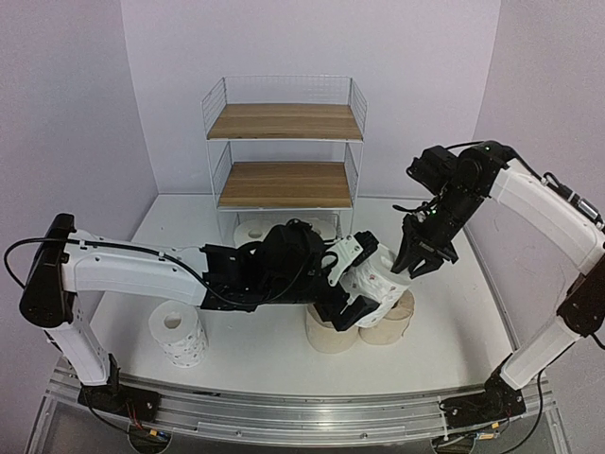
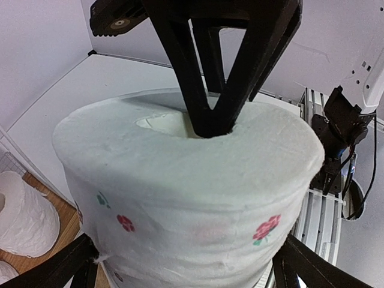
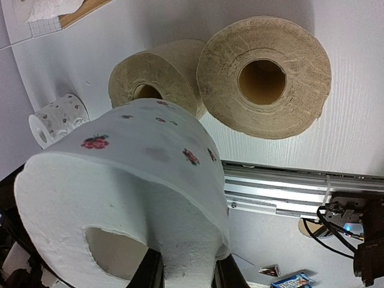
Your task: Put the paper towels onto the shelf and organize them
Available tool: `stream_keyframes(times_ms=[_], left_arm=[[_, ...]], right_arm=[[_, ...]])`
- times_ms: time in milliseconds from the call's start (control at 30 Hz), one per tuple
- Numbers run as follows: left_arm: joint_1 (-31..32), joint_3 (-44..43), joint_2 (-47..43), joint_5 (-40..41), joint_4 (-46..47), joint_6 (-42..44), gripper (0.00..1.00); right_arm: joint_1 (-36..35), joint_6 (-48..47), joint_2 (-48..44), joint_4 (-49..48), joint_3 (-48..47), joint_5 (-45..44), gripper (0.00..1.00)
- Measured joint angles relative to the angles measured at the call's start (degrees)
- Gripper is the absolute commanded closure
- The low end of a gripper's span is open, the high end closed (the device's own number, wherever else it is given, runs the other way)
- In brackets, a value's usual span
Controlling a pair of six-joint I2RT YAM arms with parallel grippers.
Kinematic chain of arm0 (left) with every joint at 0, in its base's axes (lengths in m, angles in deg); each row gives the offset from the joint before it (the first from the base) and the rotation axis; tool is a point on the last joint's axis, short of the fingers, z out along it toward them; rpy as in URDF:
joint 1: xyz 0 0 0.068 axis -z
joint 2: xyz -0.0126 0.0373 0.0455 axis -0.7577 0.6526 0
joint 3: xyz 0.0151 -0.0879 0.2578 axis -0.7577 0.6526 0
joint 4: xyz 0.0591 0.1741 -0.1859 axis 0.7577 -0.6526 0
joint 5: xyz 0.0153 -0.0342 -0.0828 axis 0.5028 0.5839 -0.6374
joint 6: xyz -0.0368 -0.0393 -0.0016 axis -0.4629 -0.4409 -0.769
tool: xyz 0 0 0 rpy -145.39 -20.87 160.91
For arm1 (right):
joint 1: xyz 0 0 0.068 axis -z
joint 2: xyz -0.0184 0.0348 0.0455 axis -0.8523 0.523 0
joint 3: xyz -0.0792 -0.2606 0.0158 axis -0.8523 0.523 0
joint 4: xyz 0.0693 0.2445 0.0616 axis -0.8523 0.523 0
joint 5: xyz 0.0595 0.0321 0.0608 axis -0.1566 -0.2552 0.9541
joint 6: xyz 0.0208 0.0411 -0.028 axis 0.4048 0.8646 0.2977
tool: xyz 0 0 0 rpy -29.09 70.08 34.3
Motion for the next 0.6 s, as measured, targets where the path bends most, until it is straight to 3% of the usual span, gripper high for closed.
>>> stream_keyframes(times_ms=[100, 333, 400, 600], left_arm=[[0.0, -1.1, 1.2, -0.1, -0.7, 0.0, 0.08], [-0.1, -2.2, 2.5, -1.8, -1.3, -0.1, 0.47], [-0.2, -2.3, 2.6, -2.3, -1.3, -0.1, 0.55], [-0.2, -2.4, 2.8, -2.7, -1.2, -0.5, 0.74]], right_arm=[[0.0, -0.5, 0.4, 0.6, -0.5, -0.6, 0.95], [0.0, -0.9, 0.8, 1.9, -0.7, -1.4, 0.95], [0.0, -0.8, 0.8, 2.2, -0.7, -1.4, 0.95], [0.0, -0.7, 0.8, 2.5, -0.7, -1.5, 0.80]])
